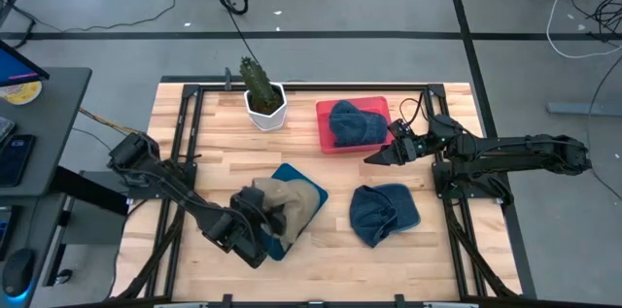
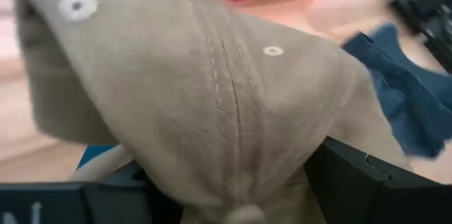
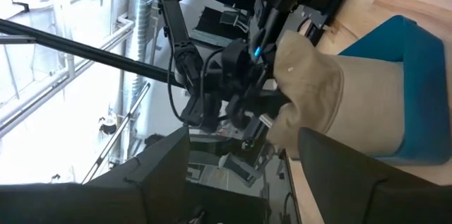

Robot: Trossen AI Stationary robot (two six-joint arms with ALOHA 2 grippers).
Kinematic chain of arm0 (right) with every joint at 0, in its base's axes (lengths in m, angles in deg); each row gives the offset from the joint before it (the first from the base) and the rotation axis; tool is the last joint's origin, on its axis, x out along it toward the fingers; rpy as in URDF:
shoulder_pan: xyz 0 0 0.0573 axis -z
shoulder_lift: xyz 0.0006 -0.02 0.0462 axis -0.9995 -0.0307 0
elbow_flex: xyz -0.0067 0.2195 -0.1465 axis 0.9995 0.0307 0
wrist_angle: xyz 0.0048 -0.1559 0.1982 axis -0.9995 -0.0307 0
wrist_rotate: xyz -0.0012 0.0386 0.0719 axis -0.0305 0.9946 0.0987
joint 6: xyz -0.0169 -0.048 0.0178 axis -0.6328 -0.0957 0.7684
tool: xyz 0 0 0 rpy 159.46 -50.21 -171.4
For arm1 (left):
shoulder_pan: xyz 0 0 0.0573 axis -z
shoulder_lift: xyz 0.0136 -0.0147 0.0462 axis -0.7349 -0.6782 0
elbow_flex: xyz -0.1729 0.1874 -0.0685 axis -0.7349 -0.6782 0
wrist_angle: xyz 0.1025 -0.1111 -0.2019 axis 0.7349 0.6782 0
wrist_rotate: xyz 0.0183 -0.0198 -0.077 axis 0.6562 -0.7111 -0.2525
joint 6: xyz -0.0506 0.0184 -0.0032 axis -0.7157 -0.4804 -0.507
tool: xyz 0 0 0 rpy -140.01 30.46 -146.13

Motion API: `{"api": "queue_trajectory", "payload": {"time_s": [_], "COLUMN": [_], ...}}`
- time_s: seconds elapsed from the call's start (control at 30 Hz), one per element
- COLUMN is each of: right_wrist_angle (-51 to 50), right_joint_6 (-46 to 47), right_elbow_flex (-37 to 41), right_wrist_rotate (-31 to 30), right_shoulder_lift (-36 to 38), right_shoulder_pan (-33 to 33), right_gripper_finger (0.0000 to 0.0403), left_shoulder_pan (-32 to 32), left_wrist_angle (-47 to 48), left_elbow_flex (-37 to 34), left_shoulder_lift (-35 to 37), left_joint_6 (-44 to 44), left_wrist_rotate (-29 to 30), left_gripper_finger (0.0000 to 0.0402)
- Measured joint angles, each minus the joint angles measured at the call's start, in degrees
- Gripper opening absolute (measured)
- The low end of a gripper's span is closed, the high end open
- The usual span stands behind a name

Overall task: Pick & Place hat
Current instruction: Put the brown cap into the blue bin

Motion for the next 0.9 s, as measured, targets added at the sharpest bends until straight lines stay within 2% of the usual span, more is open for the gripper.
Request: {"api": "queue_trajectory", "payload": {"time_s": [0.33,0.57,0.73,0.9], "right_wrist_angle": [-0.04,-0.05,-0.28,-0.3], "right_joint_6": [-1.43,-2.16,-2.19,-2.2], "right_elbow_flex": [0.0,0.0,0.0,0.0], "right_wrist_rotate": [0.0,-0.02,0.0,0.04], "right_shoulder_lift": [0.0,0.0,-0.01,-0.01], "right_shoulder_pan": [0.0,0.0,0.0,0.0], "right_gripper_finger": [0.0265,0.0265,0.0265,0.0265], "left_shoulder_pan": [-1.75,-1.96,-1.94,-1.87], "left_wrist_angle": [1.14,-7.79,-7.18,-3.61], "left_elbow_flex": [0.02,0.02,0.02,0.0], "left_shoulder_lift": [0.0,0.37,1.07,3.5], "left_joint_6": [-18.68,-18.71,-18.42,-17.8], "left_wrist_rotate": [-5.95,-3.61,-3.77,-9.94], "left_gripper_finger": [0.0241,0.0241,0.0241,0.0241]}}
